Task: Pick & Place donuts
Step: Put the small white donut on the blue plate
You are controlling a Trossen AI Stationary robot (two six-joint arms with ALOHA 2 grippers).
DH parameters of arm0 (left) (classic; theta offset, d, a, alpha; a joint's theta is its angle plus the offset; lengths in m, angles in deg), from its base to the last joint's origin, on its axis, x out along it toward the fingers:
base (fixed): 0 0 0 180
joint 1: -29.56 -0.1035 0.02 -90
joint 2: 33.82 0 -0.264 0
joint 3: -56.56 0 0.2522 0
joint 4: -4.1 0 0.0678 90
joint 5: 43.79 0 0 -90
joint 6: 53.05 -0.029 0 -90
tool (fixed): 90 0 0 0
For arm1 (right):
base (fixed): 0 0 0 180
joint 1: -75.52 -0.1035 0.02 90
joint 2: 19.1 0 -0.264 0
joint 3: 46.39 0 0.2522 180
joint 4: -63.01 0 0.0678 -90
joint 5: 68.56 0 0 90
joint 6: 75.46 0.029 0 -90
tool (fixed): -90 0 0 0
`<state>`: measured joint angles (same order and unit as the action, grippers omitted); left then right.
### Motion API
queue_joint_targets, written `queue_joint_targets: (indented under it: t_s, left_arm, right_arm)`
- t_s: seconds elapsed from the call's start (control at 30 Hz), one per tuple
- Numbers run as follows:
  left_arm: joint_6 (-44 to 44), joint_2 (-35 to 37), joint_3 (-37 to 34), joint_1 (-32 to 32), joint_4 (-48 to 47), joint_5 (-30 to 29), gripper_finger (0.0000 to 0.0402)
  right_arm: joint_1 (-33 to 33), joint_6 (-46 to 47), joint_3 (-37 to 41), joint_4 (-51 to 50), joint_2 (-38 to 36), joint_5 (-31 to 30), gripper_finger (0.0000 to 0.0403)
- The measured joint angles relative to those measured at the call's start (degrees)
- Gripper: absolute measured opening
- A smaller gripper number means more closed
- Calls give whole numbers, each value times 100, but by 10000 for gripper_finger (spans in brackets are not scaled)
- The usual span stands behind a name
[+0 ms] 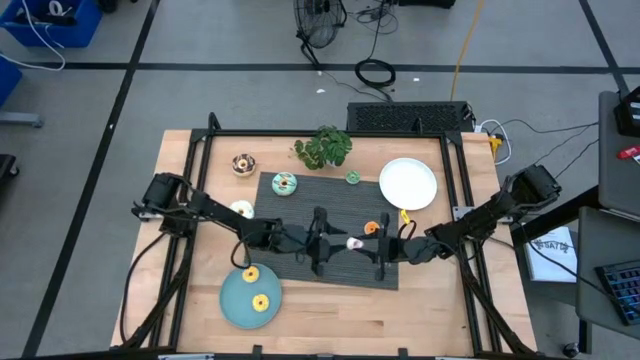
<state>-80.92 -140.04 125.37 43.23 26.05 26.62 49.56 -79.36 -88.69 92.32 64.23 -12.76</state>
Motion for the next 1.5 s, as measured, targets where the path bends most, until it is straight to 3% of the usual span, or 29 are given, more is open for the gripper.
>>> queue_joint_targets:
  t_s: [0.37,1.07,1.27,1.5]
  left_arm:
    - [320,0,0,-89,181,646,189]
    - [634,0,-2,-187,189,1014,189]
    - [843,-124,237,-181,-263,1126,190]
    - [807,-330,474,-166,-449,836,239]
  right_arm:
    - [13,-24,-2,0,0,0,116]
    - [15,-24,-2,0,0,0,116]
    - [15,-24,-2,-27,0,7,116]
    - [15,15,-2,-129,0,-24,116]
